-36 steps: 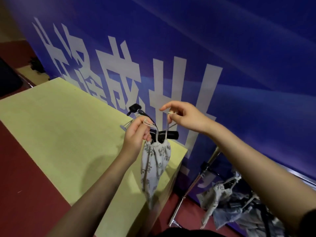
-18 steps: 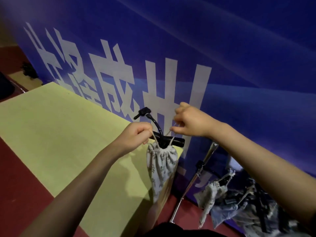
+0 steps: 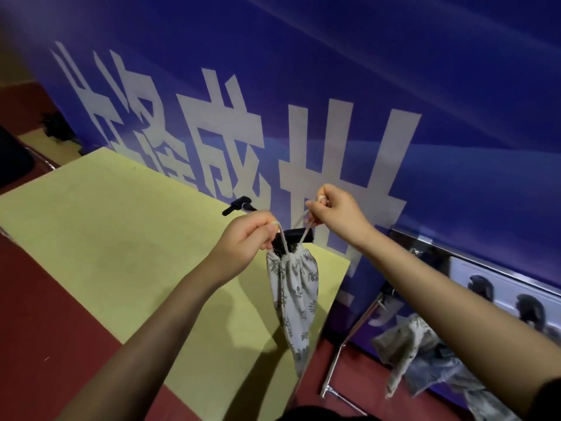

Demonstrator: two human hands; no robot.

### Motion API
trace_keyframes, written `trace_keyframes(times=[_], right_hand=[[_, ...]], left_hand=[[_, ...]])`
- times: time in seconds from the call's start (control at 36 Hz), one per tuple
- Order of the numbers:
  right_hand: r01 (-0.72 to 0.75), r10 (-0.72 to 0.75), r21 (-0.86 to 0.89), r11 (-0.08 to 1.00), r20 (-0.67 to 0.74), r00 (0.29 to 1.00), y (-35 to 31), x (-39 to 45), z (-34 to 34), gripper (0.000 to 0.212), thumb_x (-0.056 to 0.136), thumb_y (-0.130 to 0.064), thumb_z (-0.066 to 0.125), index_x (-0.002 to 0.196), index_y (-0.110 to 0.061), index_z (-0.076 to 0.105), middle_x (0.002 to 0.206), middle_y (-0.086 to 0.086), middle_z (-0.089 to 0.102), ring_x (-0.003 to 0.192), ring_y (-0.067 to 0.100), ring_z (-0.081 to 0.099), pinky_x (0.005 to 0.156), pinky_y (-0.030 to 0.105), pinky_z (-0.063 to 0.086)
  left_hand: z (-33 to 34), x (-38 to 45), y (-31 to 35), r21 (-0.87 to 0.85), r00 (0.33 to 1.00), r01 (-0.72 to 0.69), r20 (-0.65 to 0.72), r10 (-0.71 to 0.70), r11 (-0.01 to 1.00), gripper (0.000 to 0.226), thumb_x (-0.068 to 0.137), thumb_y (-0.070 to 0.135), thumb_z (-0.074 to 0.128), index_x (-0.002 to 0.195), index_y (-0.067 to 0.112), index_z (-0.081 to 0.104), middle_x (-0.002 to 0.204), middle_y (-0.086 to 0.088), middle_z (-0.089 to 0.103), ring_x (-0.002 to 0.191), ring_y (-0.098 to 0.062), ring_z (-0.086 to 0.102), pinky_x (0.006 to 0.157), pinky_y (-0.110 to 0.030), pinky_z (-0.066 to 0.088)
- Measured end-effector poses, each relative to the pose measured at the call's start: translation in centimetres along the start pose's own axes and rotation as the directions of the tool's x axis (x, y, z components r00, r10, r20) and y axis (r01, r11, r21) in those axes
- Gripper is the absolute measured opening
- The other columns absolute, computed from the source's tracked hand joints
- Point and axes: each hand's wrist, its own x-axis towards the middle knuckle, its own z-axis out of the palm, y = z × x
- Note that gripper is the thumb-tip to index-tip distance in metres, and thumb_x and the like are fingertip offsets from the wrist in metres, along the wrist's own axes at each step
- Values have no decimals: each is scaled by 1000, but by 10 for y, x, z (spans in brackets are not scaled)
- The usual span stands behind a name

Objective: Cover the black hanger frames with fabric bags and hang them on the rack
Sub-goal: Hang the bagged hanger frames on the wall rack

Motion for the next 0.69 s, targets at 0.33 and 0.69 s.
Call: trace_keyframes(times=[0.33,0.69], right_hand=[[19,-59,257,966,150,987,-31,-39,39,65,96,2,52,151,-21,25,88,-2,72,62,9,52,64,23,48],[-192,128,328,925,209,970,-12,-72,49,56,92,-3,55,144,-16,39,84,4,67,55,11,43,56,23,39]], left_hand=[[-16,-10,-17,-73,997,-76,-38,73,994,36,91,31,42,71,2,51,71,-11,51,71,-25,51,70,-36,44],[-6,-7,-31,-95,983,-122,129,134,988,25,90,28,40,68,21,49,71,6,49,67,-15,46,66,-26,38]])
